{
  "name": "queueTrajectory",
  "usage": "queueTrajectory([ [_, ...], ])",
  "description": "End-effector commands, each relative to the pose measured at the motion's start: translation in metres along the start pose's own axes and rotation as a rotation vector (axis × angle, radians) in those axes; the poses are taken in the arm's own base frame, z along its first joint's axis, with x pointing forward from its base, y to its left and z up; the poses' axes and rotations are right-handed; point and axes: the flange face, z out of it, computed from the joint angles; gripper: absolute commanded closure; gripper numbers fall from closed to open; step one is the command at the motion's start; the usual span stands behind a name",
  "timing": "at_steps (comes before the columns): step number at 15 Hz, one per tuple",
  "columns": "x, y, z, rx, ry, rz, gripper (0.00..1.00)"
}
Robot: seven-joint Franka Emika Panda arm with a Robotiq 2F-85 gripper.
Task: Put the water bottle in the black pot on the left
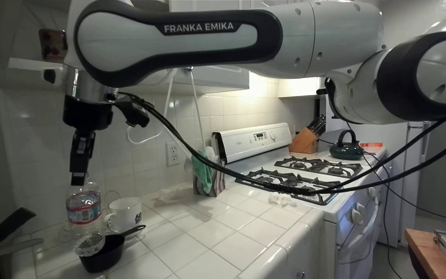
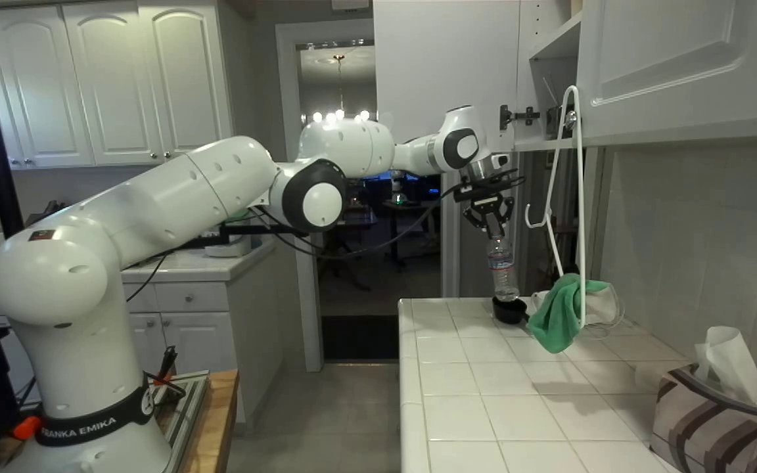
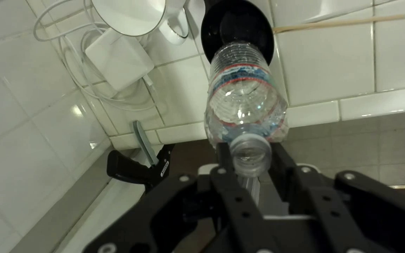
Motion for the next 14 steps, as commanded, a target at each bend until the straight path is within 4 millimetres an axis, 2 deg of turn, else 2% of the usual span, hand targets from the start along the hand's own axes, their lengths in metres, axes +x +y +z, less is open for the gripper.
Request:
queueTrajectory([
  [1, -0.003, 0.001, 0.008, 0.022, 0.010, 0.050, 0.92],
  [6, -0.015, 0.006, 0.029, 0.042, -0.016, 0.133, 0.92],
  [10, -0.022, 0.010, 0.038, 0.073, -0.015, 0.198, 0.92],
  [11, -0.023, 0.011, 0.039, 0.080, -0.014, 0.212, 0.65],
  [12, -0.024, 0.012, 0.039, 0.082, -0.013, 0.223, 0.42],
  [14, -0.025, 0.014, 0.039, 0.087, -0.011, 0.238, 0.36],
])
